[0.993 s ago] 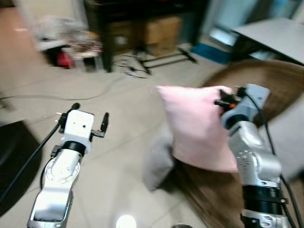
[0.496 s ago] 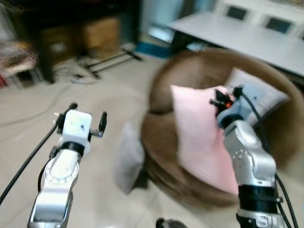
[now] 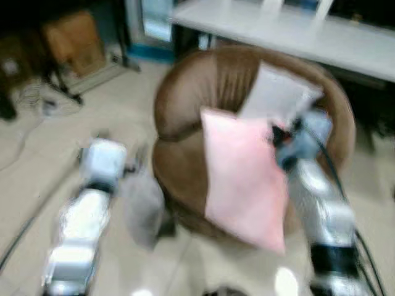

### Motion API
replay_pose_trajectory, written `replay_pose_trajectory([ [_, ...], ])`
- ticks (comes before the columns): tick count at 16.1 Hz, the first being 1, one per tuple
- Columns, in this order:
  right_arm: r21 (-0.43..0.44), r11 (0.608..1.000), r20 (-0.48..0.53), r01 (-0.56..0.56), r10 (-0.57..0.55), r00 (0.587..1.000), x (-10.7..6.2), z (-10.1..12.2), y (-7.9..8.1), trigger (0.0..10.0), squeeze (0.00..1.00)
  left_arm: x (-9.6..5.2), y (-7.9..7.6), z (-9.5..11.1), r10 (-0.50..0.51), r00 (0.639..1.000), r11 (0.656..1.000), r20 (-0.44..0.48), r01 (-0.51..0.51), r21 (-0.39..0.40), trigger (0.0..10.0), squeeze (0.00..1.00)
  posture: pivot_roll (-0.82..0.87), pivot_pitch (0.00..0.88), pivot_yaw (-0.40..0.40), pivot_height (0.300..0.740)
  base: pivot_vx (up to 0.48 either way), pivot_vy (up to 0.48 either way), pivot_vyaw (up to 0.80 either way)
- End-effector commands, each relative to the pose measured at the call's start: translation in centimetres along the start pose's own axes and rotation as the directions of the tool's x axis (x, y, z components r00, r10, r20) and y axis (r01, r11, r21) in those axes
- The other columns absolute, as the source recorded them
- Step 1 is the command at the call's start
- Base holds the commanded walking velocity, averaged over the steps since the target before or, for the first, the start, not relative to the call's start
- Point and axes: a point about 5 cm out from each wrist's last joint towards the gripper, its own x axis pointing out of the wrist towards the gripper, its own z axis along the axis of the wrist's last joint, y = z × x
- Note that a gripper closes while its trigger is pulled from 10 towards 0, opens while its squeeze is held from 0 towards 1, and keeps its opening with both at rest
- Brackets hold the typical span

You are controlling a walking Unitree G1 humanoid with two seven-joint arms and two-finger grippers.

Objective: Move the pillow to the sofa from floor

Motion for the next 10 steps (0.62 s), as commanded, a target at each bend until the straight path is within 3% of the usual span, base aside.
replay_pose_trajectory([
  [1,-0.002,0.997,0.073,-0.079,0.079,0.994,0.01,1.7,1.68,10.0,0.0,-0.29,0.66,-0.11,0.014,1.0,1.0,-0.001,-0.014,0.012,10.0,0.1,-0.06,0.0,-0.04,0.74,0.251,0.0,0.0],
  [9,0.011,0.996,0.08,-0.093,0.092,0.993,0.16,1.95,1.78,10.0,0.0,-0.64,0.51,-0.24,0.008,1.0,1.0,-0.003,-0.008,0.004,10.0,0.12,-0.04,0.0,-0.061,0.74,0.264,0.0,0.0],
  [10,0.016,0.996,0.065,-0.088,0.087,0.994,0.24,1.78,1.73,10.0,0.0,-0.67,0.55,-0.26,0.009,1.0,1.0,-0.003,-0.009,0.003,10.0,0.12,-0.04,0.0,-0.061,0.74,0.319,0.0,-0.8],
])
